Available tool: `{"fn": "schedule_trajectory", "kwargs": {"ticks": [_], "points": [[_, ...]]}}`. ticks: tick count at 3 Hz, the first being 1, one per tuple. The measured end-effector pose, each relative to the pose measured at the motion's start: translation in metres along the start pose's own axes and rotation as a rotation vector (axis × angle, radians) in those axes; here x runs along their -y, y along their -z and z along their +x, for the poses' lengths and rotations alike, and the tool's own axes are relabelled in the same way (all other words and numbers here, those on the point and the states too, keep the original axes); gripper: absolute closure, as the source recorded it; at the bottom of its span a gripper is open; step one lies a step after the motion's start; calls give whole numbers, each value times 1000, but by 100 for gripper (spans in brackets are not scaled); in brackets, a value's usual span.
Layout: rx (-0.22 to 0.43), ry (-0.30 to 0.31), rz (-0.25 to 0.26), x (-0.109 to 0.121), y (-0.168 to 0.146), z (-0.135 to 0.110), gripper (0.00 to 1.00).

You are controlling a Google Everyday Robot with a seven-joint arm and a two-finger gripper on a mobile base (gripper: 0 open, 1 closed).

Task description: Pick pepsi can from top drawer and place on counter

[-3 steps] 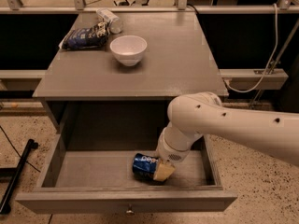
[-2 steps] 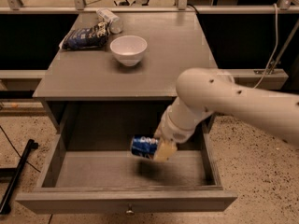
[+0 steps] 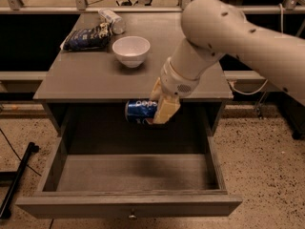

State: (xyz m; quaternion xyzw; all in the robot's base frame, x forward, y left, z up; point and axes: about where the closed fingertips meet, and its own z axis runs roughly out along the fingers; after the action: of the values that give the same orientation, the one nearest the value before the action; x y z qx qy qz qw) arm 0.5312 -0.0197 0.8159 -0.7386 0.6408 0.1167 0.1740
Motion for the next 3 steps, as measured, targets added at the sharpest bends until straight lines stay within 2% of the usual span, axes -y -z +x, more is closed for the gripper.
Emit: {"fn": "schedule_trajectory", "kwargs": {"ticks": [1,2,3], "points": [[31,147,-55,19,43,-15,100],[55,267,-69,32,87,-28,100],[45,310,41,65,133,-43,100]]}}
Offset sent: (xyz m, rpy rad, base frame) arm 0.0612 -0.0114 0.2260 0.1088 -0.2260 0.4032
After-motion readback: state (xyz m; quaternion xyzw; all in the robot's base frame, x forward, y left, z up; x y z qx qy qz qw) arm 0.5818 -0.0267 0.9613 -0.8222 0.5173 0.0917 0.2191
